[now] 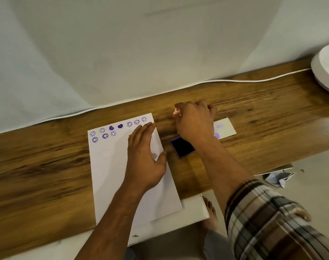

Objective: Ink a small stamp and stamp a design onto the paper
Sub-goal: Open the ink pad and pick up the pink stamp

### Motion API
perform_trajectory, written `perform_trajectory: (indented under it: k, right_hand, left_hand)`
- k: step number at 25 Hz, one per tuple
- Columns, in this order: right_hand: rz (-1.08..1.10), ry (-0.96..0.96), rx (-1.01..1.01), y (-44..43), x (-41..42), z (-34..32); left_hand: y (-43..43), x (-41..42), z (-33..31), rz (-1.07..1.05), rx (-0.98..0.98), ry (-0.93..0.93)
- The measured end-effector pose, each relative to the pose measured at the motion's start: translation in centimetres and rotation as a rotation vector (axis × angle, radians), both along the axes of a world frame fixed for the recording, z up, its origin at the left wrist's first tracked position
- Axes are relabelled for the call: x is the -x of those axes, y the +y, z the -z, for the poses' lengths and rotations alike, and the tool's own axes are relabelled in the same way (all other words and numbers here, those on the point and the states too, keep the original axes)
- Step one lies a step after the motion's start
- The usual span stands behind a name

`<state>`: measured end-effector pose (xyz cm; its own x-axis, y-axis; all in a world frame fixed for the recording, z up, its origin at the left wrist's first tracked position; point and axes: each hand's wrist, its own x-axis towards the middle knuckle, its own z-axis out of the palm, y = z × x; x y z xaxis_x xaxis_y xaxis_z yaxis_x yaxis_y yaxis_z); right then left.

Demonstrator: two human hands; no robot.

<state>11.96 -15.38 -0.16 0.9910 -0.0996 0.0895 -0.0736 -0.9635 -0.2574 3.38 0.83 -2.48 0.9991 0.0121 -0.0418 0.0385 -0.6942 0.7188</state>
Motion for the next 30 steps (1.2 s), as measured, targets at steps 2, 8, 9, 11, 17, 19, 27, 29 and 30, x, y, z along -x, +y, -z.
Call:
perform_trajectory:
  k: [2,8,9,11,17,19,27,29,30]
  right_hand:
    - [-0.004,0.032,0.057,-0.2,-0.6,-0.4]
    - [0.167,0.003,-1.05,-0.2,4.3,-4.3]
    - [0.188,0.026,-1.171,0.1,5.8,-4.8]
    - [0.203,0.039,-1.24,0.3,8.0,-5.2]
    - [0.139,0.068,-1.235,0.1,9.9,-5.1]
    - [0.098,0.073,-1.239,-0.2,9.9,-4.7]
    - [0.079,0.0,-1.209,-1.8,9.4,-3.7]
    - [0.131,-0.029,-0.971,-2.9,9.2,-3.3]
    - [0.144,-0.016,-0.83,-3.3,9.1,-2.9]
  left_hand:
    - [-0.1,0.1,-0.2,-0.042,0.014,0.002]
    - [0.4,-1.1,-2.8,-0.119,0.397,0.059]
    - [0.2,-1.1,-3.3,-0.073,0.485,0.088]
    - [-0.5,-0.6,-4.0,-0.005,0.558,0.098]
    - [-1.3,0.4,-4.6,-0.073,0.567,0.044]
    - [-1.2,0.3,-4.3,-0.088,0.557,0.076]
    - [-1.3,-0.5,-3.4,-0.137,0.693,0.254]
    - [-0.5,-0.8,-2.8,-0.154,0.526,0.209]
    - [-0.2,-0.8,-2.4,-0.153,0.4,0.177]
